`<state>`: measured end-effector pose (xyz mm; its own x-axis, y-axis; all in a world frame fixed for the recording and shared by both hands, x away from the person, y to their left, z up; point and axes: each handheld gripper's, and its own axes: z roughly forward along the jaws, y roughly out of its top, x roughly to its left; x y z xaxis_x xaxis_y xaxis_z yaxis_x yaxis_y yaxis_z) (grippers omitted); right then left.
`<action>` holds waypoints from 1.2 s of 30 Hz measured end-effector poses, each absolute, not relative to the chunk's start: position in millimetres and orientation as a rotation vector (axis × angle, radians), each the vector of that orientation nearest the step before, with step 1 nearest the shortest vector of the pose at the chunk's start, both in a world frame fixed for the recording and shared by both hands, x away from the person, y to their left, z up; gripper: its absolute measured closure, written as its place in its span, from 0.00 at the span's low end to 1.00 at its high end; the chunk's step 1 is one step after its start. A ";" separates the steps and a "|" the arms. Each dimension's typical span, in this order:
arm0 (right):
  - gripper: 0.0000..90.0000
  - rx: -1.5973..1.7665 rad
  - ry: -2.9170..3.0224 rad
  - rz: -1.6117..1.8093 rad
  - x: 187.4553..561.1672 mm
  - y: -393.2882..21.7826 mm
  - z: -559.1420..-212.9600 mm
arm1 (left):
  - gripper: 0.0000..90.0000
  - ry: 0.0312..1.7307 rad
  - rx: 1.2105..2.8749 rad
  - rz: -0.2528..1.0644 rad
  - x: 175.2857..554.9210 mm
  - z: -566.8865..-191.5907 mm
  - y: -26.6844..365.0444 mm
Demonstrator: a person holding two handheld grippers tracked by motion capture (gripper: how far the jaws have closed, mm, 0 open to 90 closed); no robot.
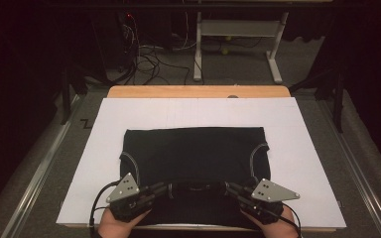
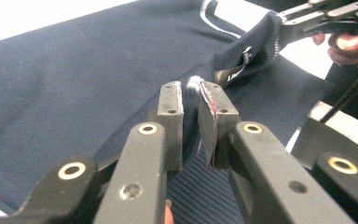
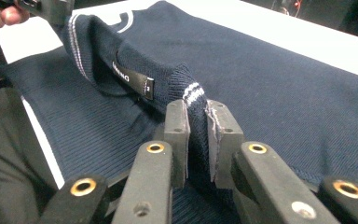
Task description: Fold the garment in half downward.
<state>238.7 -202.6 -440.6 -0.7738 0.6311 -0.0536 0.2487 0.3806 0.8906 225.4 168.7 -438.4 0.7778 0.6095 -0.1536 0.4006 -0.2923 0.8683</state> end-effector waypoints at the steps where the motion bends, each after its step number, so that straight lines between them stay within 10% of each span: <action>1: 0.90 0.759 2.267 1.354 236.6 -202.7 -441.0 | 0.84 0.756 1.931 0.257 223.1 -438.7 167.8; 36: 0.75 0.861 2.260 1.355 216.6 -223.6 -454.3 | 0.81 0.817 1.947 0.274 228.4 -448.7 174.9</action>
